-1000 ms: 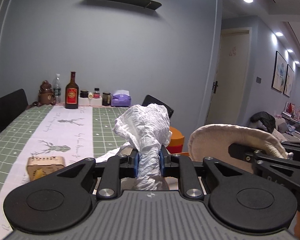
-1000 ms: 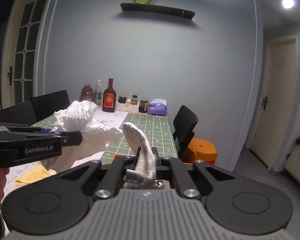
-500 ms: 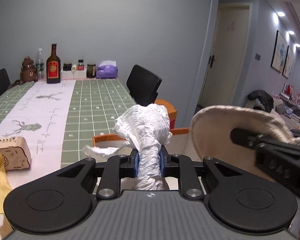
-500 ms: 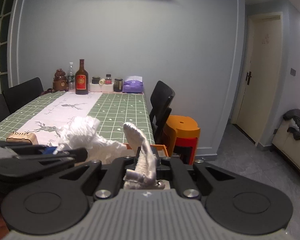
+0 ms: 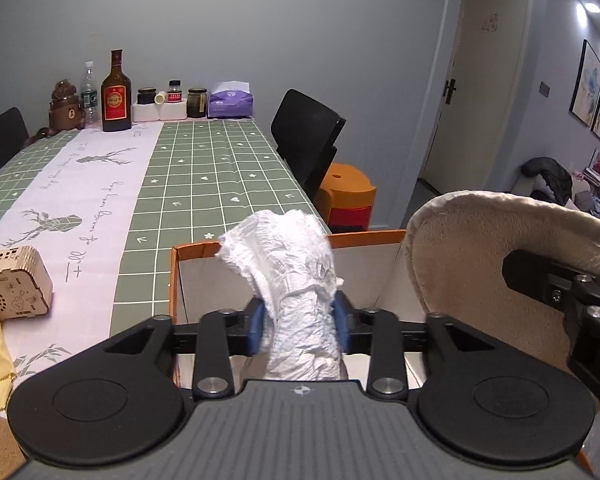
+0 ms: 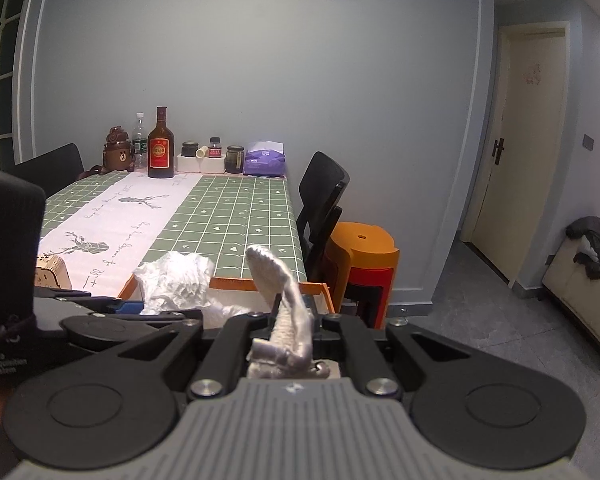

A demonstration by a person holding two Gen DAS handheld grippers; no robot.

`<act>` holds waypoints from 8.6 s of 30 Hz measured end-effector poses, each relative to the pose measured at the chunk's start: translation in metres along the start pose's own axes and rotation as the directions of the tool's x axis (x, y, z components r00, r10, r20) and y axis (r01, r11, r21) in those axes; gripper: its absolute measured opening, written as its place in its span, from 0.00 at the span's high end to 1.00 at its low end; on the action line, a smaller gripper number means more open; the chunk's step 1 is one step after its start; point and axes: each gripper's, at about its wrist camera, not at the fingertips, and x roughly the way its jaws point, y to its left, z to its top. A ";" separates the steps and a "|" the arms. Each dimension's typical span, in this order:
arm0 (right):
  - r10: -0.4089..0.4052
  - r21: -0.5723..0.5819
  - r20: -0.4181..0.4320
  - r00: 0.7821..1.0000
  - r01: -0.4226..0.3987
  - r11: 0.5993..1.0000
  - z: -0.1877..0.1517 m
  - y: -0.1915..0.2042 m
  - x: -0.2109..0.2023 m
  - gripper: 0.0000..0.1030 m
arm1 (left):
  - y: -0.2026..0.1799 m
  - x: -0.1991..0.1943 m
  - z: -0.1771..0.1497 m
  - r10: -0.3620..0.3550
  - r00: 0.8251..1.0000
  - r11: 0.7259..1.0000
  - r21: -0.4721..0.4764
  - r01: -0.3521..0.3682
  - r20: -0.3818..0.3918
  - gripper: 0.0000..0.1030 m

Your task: Organize soft objects

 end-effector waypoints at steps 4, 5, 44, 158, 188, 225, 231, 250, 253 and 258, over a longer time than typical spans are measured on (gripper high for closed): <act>-0.002 -0.001 0.001 1.000 0.002 1.000 -0.001 -0.001 -0.004 0.96 | 0.003 -0.003 0.002 -0.017 1.000 1.000 -0.015 0.017 0.012 0.21; 0.000 0.000 0.000 1.000 0.000 1.000 0.000 -0.001 -0.004 0.96 | 0.003 -0.004 0.003 -0.021 1.000 1.000 -0.014 0.021 0.012 0.21; 0.100 0.055 -0.456 0.885 -0.084 0.995 -0.025 0.057 0.138 0.88 | 0.097 -0.065 -0.013 0.121 0.985 0.983 -0.152 -0.102 0.125 0.20; 0.225 -0.078 -0.298 0.928 -0.258 0.963 -0.090 0.304 0.054 0.23 | 0.278 -0.078 -0.105 0.327 0.945 0.939 -0.098 -0.328 -0.030 0.16; 0.195 -0.069 -0.316 0.929 -0.227 0.971 -0.089 0.288 0.085 0.27 | 0.264 -0.043 -0.104 0.217 0.976 0.976 -0.008 -0.217 -0.026 0.97; 0.172 -0.075 -0.302 0.938 -0.203 0.976 -0.091 0.278 0.063 0.27 | 0.270 -0.046 -0.103 0.180 0.982 0.978 -0.096 -0.184 -0.057 0.10; 0.183 -0.068 -0.302 0.935 -0.213 0.975 -0.090 0.277 0.063 0.27 | 0.256 -0.033 -0.103 0.242 0.968 0.970 -0.006 -0.243 -0.059 0.18; 0.196 -0.064 -0.240 0.951 -0.217 0.974 -0.081 0.272 0.037 0.27 | 0.255 -0.071 -0.089 0.293 0.951 0.951 -0.077 -0.300 -0.096 0.94; 0.203 -0.056 -0.217 0.955 -0.220 0.974 -0.078 0.270 0.028 0.27 | 0.250 -0.085 -0.085 0.304 0.951 0.947 -0.086 -0.309 -0.064 0.94; 0.228 -0.045 -0.156 0.961 -0.238 0.970 -0.071 0.263 0.004 0.27 | 0.242 -0.110 -0.078 0.330 0.944 0.937 -0.113 -0.330 -0.020 0.94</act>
